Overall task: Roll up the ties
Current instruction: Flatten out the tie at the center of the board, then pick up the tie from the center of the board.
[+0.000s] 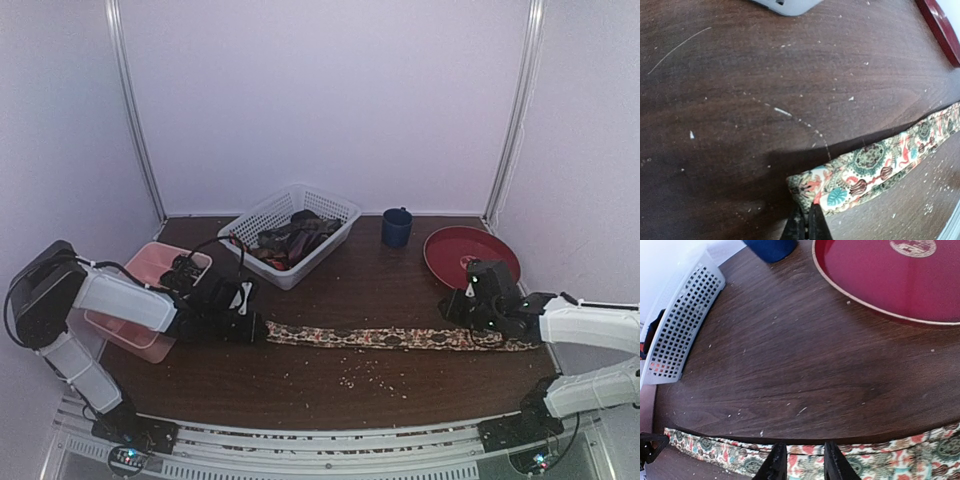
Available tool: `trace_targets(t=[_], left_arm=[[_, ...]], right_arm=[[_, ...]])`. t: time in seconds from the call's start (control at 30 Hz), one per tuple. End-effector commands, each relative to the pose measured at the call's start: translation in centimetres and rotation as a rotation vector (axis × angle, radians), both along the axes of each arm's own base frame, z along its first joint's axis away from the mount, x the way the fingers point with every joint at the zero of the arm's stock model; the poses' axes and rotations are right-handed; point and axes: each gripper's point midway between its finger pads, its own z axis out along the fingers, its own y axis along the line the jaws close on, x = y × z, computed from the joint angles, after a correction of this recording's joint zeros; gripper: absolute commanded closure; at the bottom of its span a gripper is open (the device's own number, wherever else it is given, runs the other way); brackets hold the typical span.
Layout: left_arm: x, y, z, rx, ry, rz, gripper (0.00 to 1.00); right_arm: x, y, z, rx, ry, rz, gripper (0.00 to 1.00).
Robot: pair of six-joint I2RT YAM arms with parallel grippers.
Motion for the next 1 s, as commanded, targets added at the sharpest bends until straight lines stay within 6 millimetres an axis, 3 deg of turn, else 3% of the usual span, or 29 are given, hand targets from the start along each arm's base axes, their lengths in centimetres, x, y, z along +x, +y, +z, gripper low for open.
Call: trace_targets(t=[0.0, 0.13, 0.3, 0.43, 0.67, 0.83, 0.97], left_arm=[[0.4, 0.9, 1.1, 0.007, -0.001, 0.079, 1.00], [-0.4, 2.7, 1.1, 0.046, 0.023, 0.132, 1.00], [-1.4, 5.6, 0.7, 0.133, 0.039, 0.215, 1.00], [-2.3, 6.8, 1.0, 0.126, 0.039, 0.244, 1.00], [-2.9, 7.0, 1.2, 0.101, 0.043, 0.245, 1.00], [-2.5, 6.7, 1.5, 0.076, 0.041, 0.247, 1.00], [-2.6, 7.3, 1.8, 0.073, 0.043, 0.270, 0.84]], right_arm=[[0.5, 4.0, 1.4, 0.034, -0.043, 0.059, 0.74], [-0.2, 8.4, 1.2, 0.024, -0.040, 0.155, 0.77], [-0.6, 12.2, -0.3, -0.008, -0.006, 0.229, 0.78], [-1.0, 14.4, -1.1, -0.015, 0.010, 0.275, 0.79], [-1.8, 19.3, -1.6, 0.029, 0.015, 0.369, 0.84], [-1.3, 22.6, -1.7, 0.063, 0.010, 0.398, 0.88], [-1.9, 26.3, -1.4, 0.129, 0.006, 0.481, 0.88]])
